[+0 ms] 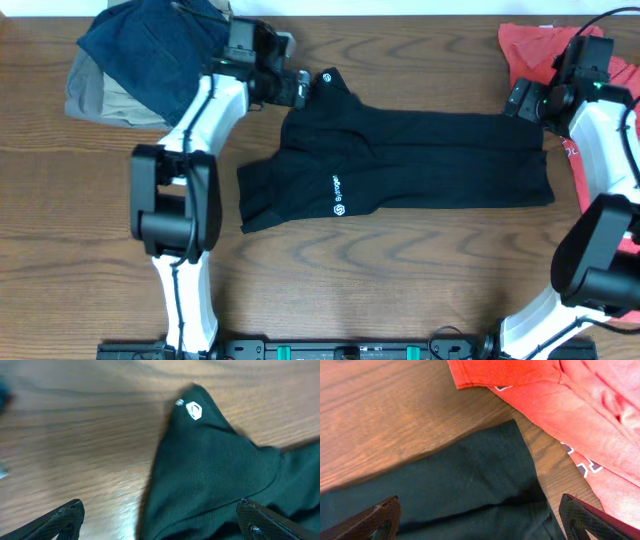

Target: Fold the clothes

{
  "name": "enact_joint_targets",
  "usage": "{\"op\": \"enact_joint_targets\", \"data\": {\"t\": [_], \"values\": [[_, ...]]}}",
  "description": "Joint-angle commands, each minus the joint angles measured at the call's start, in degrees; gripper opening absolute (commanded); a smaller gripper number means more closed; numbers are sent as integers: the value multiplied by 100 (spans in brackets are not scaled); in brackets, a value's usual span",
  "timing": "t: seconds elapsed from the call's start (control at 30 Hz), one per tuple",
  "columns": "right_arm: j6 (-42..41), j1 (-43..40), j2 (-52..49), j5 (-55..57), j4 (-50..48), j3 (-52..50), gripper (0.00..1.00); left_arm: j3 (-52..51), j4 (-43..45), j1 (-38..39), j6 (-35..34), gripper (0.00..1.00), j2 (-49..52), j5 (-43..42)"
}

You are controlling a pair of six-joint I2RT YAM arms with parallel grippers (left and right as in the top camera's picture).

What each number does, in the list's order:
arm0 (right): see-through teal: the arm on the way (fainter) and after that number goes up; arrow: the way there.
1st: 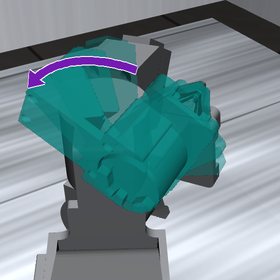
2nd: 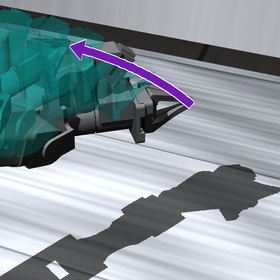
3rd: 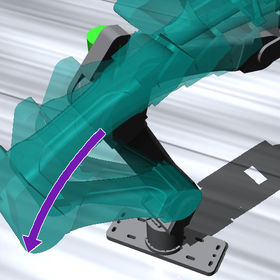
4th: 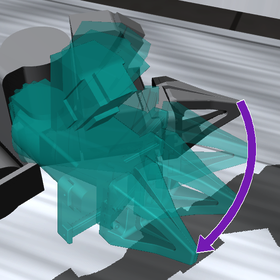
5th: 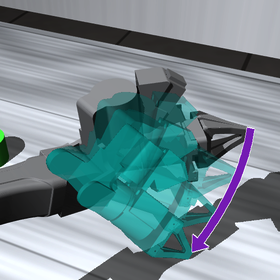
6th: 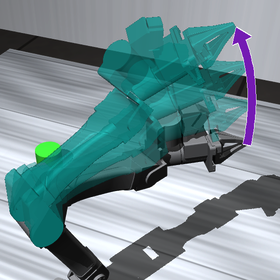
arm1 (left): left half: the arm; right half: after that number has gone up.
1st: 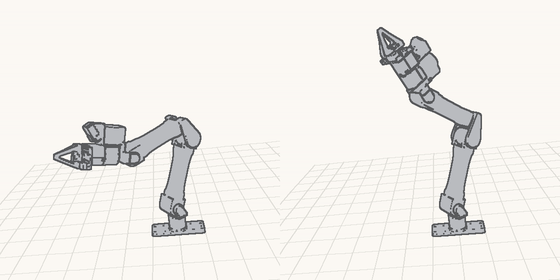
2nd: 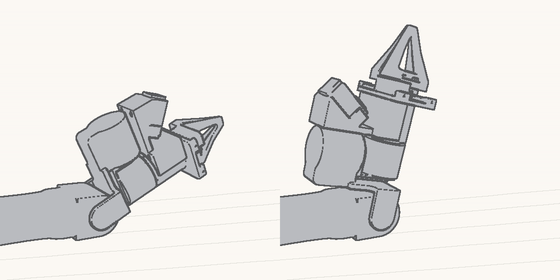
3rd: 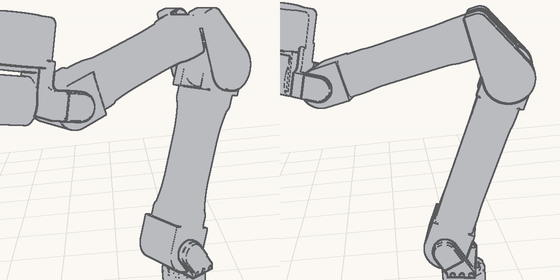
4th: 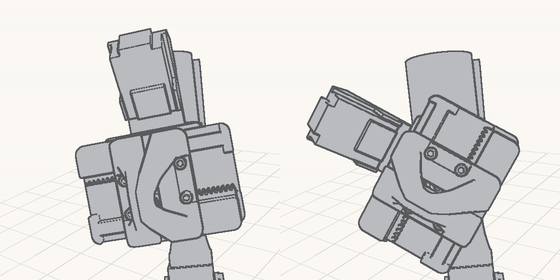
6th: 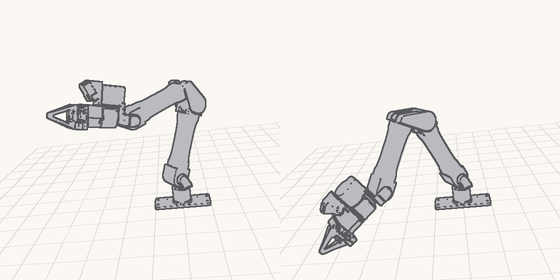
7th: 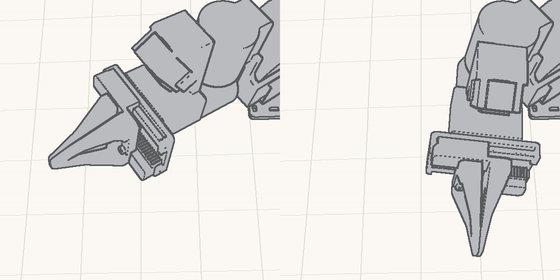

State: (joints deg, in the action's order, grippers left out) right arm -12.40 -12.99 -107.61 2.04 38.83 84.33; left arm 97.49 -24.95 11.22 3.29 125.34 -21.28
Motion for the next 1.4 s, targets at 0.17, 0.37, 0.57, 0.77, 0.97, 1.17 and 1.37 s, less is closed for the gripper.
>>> {"op": "enact_joint_targets", "data": {"t": [0.17, 0.37, 0.57, 0.77, 0.97, 1.17, 1.37], "values": [[90, 44, -304, 339, -111, 66, 99, 127, 420, 367, 437, 98, 621, -50], [66, 44, -308, 374, -107, 66, 99, 127, 656, 348, 444, 98, 894, 599], [68, 66, -310, 374, -52, 66, 99, 127, 879, 326, 461, 98, 916, 809], [66, 68, -310, 404, -76, 63, 94, 125, 680, 378, 461, 98, 997, 680], [68, 66, -310, 417, -127, 63, 96, 96, 494, 566, 437, 98, 1032, 376], [68, 63, -310, 420, -140, 63, 97, 96, 310, 682, 437, 54, 1032, 380], [68, 59, -315, 560, -205, 63, 98, 96, 249, 669, 439, 6, 1032, 400]]}}
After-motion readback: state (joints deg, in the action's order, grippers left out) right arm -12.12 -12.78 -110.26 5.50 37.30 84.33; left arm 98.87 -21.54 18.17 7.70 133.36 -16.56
